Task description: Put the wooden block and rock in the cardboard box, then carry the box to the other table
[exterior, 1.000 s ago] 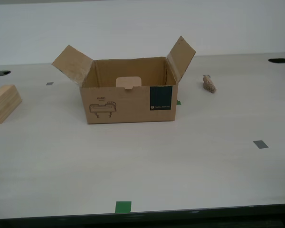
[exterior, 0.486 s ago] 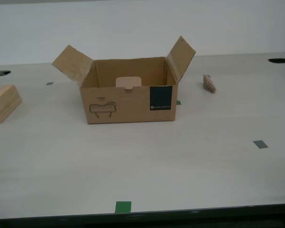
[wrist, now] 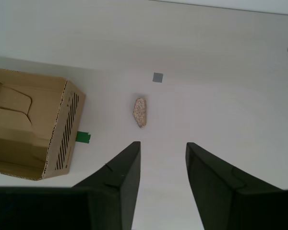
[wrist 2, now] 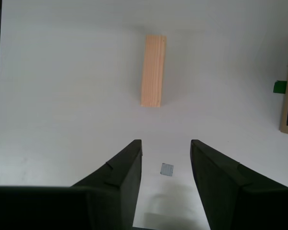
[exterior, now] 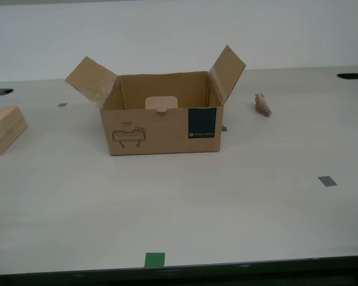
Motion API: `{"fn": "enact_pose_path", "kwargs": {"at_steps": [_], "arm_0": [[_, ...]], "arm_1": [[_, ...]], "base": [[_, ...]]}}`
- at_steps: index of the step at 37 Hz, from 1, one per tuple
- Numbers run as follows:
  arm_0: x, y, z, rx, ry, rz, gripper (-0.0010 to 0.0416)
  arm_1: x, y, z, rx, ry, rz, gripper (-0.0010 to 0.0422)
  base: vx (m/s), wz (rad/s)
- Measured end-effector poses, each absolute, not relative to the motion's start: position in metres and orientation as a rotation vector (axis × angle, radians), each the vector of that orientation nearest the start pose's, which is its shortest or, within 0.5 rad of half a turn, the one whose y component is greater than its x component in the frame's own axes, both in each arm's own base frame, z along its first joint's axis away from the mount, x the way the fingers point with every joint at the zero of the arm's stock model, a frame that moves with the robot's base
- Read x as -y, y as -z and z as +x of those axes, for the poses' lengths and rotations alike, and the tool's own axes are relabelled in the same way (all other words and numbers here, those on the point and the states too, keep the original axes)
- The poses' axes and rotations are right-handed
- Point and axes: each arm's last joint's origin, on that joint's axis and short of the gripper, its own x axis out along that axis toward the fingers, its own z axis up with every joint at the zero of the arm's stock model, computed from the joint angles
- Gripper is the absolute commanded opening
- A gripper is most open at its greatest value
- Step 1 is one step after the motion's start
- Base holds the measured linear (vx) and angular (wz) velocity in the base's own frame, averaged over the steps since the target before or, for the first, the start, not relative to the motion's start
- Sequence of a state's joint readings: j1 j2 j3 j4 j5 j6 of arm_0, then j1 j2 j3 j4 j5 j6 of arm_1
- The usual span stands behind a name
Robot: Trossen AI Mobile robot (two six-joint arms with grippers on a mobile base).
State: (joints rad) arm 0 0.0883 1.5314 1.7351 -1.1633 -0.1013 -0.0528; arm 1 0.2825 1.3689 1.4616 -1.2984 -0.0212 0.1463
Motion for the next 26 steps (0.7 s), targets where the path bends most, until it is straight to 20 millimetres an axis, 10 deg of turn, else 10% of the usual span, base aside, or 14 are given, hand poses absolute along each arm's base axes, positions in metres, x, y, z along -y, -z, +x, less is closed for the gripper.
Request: {"fn": "enact_pose_path", "kwargs": {"at_steps": [18,26], "arm_0": [[-0.0301,-0.3965,0.2913,-0.956,-0.204,-0.045,0.0398],[-0.0302,-0.3965,0.2912,-0.956,-0.205,-0.045,0.0385]], "arm_1": [[-0.0674,-0.3542,0.2302,-1.215,-0.180,-0.034,0.0316],[-0.0675,-0.3542,0.2302,-1.215,-0.181,-0.033,0.0345]], "base": [[0.000,0.000],[0.000,0.000]]}}
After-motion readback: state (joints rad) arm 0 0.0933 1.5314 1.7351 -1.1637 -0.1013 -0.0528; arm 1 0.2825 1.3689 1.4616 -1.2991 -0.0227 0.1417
